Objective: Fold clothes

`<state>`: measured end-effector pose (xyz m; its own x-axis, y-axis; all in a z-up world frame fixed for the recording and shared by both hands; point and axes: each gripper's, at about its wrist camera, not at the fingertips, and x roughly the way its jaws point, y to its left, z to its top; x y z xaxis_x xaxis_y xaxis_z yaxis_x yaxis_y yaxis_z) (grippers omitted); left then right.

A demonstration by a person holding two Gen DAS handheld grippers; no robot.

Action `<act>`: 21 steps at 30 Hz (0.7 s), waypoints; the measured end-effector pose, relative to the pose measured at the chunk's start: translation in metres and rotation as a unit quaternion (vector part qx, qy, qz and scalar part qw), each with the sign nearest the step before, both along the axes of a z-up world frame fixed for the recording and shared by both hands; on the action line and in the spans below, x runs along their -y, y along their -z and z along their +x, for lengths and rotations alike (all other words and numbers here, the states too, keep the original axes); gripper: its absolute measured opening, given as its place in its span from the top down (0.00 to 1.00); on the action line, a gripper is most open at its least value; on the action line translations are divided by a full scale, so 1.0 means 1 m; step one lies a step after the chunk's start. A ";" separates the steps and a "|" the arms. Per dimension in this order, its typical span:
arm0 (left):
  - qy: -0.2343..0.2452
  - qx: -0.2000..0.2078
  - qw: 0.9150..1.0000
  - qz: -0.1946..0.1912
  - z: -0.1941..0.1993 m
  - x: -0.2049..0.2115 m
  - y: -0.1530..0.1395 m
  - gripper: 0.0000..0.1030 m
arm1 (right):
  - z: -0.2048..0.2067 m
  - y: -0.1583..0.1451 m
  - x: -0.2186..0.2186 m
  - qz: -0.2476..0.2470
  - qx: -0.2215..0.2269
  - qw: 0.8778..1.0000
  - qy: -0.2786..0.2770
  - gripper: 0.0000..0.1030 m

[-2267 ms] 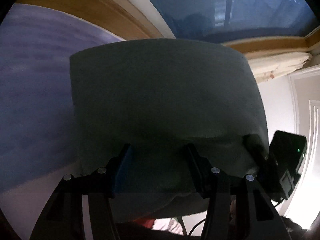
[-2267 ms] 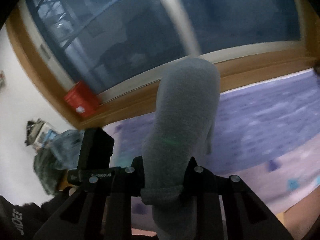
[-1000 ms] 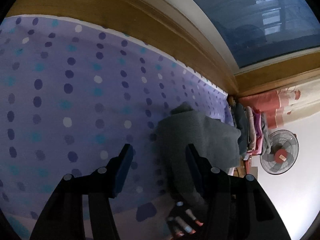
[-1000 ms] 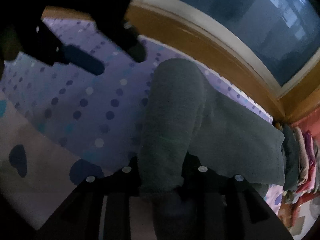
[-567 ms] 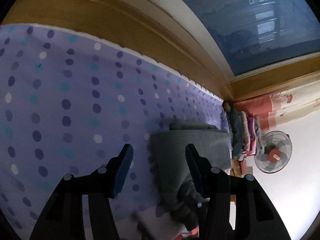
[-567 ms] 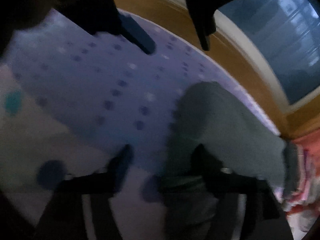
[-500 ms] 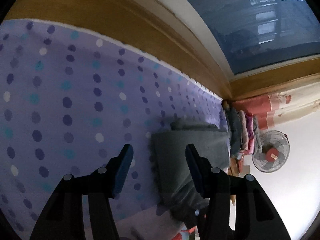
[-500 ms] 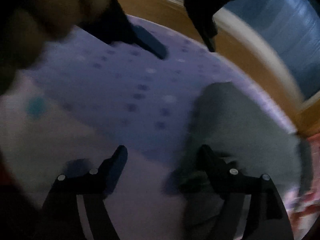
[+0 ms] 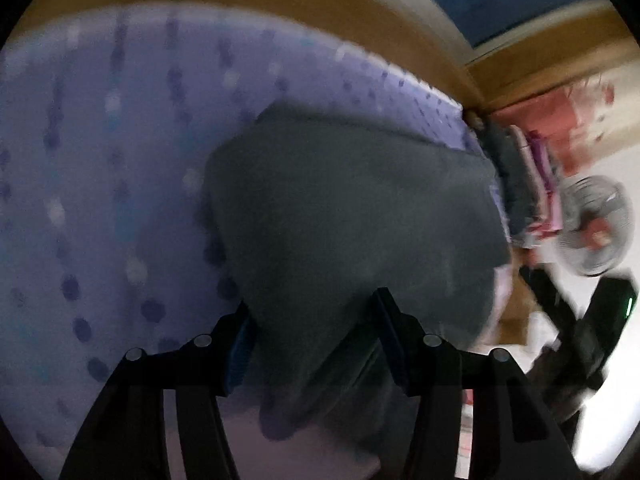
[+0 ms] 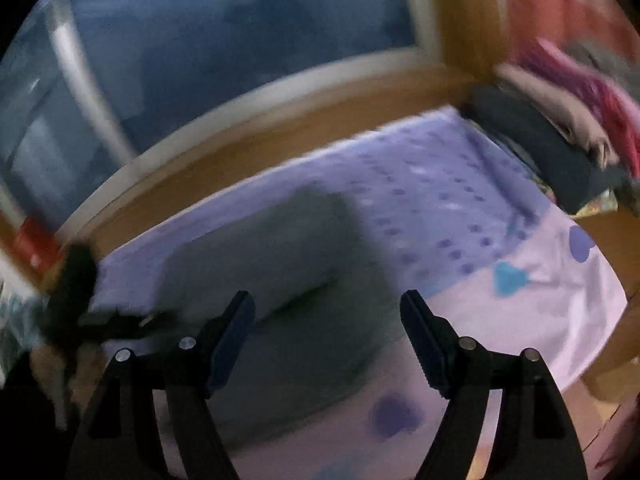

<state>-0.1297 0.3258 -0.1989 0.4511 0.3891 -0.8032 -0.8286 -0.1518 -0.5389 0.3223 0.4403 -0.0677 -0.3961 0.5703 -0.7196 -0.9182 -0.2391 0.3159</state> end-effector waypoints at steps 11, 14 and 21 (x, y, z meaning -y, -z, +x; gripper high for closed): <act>-0.092 -0.126 0.987 0.043 0.066 -0.003 -0.039 0.32 | -0.038 0.083 -0.051 -0.141 -0.121 0.964 -0.190 0.34; -0.102 -0.116 0.984 0.087 0.068 0.009 -0.059 0.32 | -0.056 0.083 -0.042 -0.137 -0.106 0.958 -0.228 0.45; -0.141 -0.102 0.983 0.052 0.041 0.016 -0.051 0.32 | -0.094 0.077 -0.028 -0.107 -0.075 0.954 -0.271 0.48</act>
<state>-0.0884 0.3097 -0.1478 0.1460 0.5601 -0.8155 -0.8539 -0.3450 -0.3898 0.2287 0.4682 -0.1443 -0.6987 0.0991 -0.7085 -0.6191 -0.5800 0.5294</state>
